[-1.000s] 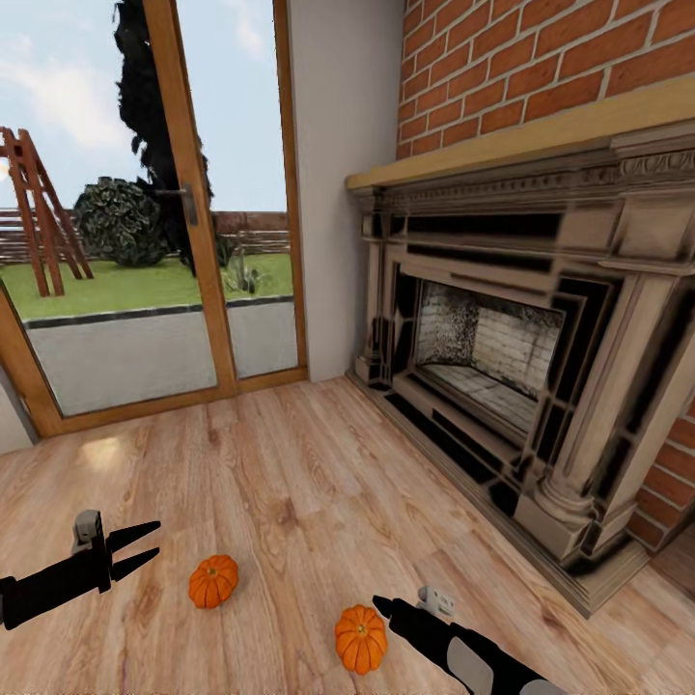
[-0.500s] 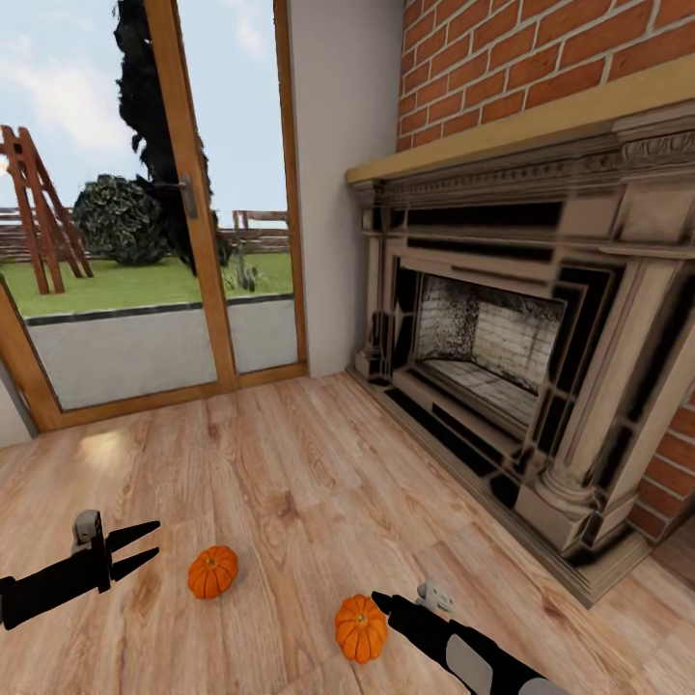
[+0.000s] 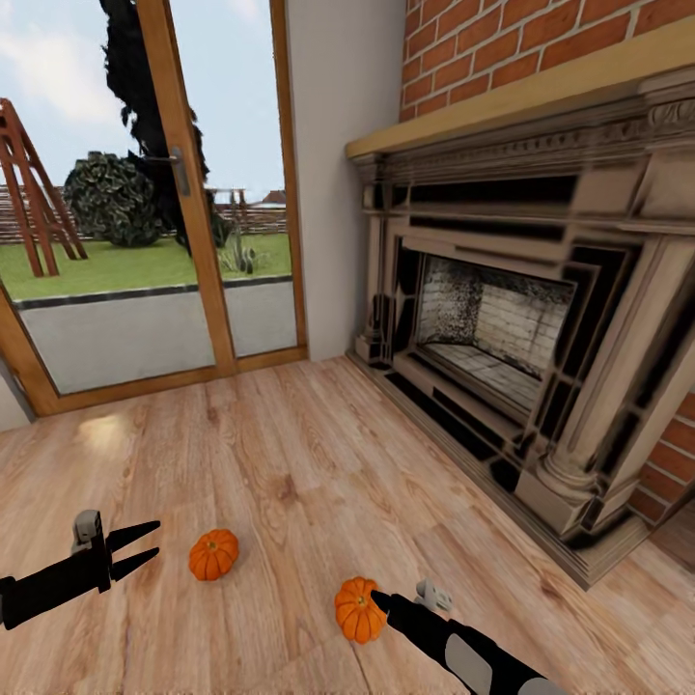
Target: Place each of the two pumpkins and all three candles from the living room inside a cabinet in the living room (use any cabinet), then make sure every cabinet is closed, and position the cauldron so it is next to a table in the living room.
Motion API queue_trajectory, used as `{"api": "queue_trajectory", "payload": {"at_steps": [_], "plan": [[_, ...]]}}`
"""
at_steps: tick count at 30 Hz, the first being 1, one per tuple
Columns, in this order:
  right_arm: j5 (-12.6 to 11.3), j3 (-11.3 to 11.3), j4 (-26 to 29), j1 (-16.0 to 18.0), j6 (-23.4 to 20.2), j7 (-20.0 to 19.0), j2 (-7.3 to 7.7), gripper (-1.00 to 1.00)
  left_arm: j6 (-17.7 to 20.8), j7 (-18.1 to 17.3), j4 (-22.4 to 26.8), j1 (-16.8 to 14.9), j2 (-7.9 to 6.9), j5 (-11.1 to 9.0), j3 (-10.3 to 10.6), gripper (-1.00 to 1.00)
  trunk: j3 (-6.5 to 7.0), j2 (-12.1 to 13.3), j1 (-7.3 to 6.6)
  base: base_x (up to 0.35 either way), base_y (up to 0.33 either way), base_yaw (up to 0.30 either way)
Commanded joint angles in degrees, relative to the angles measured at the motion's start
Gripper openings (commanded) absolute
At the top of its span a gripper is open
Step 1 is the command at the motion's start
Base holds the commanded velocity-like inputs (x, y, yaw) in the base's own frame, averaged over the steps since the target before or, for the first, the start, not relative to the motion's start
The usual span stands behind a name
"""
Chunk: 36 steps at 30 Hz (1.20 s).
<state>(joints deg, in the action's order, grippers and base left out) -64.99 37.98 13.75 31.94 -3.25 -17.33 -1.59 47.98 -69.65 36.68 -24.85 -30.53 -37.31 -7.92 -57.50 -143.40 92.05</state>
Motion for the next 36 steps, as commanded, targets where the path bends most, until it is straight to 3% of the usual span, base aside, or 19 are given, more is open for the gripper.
{"api": "queue_trajectory", "payload": {"at_steps": [1,11,15,23,36], "plan": [[-0.48,0.17,-0.04,0.05,-0.11,-0.20,0.01,1.00,0.45,-0.04,-0.02,-0.02,0.00,-0.22,0.01,1.00,-0.28,-0.04,0.01,0.000,0.000,0.000],[-0.48,0.19,-0.01,0.05,-0.17,-0.27,0.01,1.00,0.45,-0.05,-0.01,-0.02,-0.05,-0.22,0.01,1.00,-2.50,-0.17,0.27,0.000,0.000,0.000],[-1.77,-1.16,-0.27,0.15,0.03,1.03,1.17,1.00,-0.01,-1.35,0.30,0.19,-0.11,-0.15,-0.03,1.00,-2.49,-0.18,0.27,0.000,0.000,0.000],[-2.52,-3.59,0.63,0.22,0.46,-0.92,0.54,1.00,0.05,-2.62,0.32,0.33,0.02,-0.06,0.09,1.00,-2.49,-0.18,0.27,0.001,0.000,0.000],[-2.55,-3.82,0.61,0.21,0.53,-1.22,0.51,1.00,0.09,-2.67,0.32,0.33,0.03,0.13,0.10,1.00,-2.49,-0.18,0.27,0.117,0.073,0.000]]}}
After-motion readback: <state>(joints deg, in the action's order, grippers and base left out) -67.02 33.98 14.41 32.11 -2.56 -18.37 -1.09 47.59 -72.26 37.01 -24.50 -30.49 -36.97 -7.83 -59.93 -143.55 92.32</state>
